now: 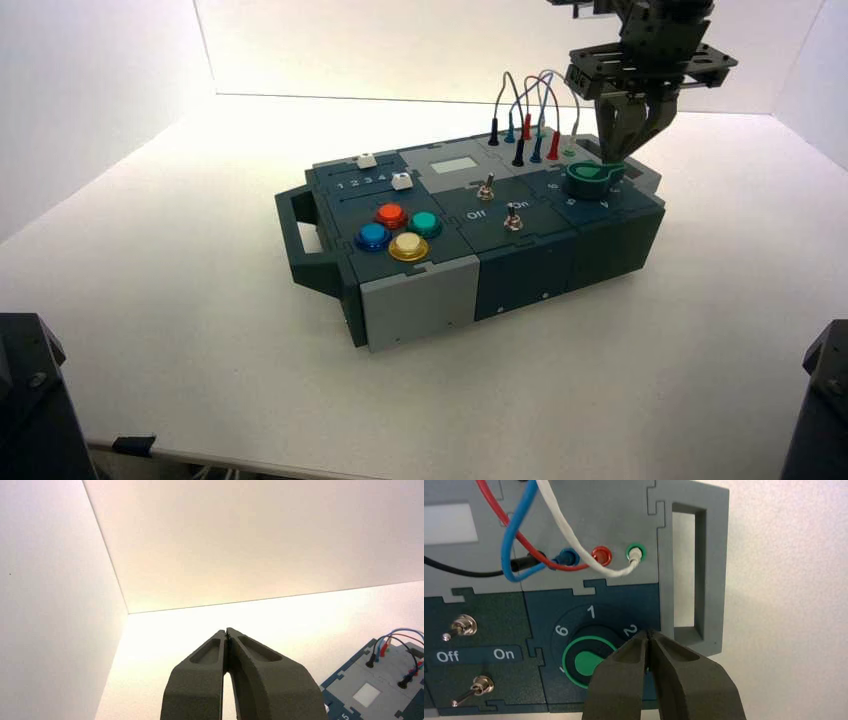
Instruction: Turn the knob to position 4.
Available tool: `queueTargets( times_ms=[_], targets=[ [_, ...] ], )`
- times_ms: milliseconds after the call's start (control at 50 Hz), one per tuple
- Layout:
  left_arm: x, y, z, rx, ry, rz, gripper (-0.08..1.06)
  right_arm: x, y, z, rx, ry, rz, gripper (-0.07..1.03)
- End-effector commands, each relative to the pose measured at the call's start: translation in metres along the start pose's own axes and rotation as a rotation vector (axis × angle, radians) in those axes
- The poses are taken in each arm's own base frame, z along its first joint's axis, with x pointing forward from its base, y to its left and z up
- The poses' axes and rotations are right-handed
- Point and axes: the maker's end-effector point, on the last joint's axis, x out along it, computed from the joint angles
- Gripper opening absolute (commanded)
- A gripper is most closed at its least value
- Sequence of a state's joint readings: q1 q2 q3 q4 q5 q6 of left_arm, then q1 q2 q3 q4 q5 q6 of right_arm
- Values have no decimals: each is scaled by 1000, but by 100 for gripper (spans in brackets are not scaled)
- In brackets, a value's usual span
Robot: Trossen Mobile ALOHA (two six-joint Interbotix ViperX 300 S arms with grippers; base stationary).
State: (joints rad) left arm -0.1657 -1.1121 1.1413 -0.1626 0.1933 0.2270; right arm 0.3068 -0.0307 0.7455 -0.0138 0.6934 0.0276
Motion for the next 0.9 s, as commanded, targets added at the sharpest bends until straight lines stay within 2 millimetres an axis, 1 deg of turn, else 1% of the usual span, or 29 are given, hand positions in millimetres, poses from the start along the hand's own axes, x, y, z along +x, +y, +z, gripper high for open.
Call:
queueTargets(
  times_ms=[20,380,560,900],
  targets=[
    [-1,0,15,3,-34,-1,-3,-10,-1,3,4,-31,1,-2],
    [-1,0,16,3,-37,0,-3,-18,0,-7,3,-26,2,-2],
    [-1,0,16,5,-35,0,-3,-16,-1,-14,3,-12,2,-2],
    [-1,0,16,3,-37,0,-3,-13,1,-21,4,3,6,-2]
  ],
)
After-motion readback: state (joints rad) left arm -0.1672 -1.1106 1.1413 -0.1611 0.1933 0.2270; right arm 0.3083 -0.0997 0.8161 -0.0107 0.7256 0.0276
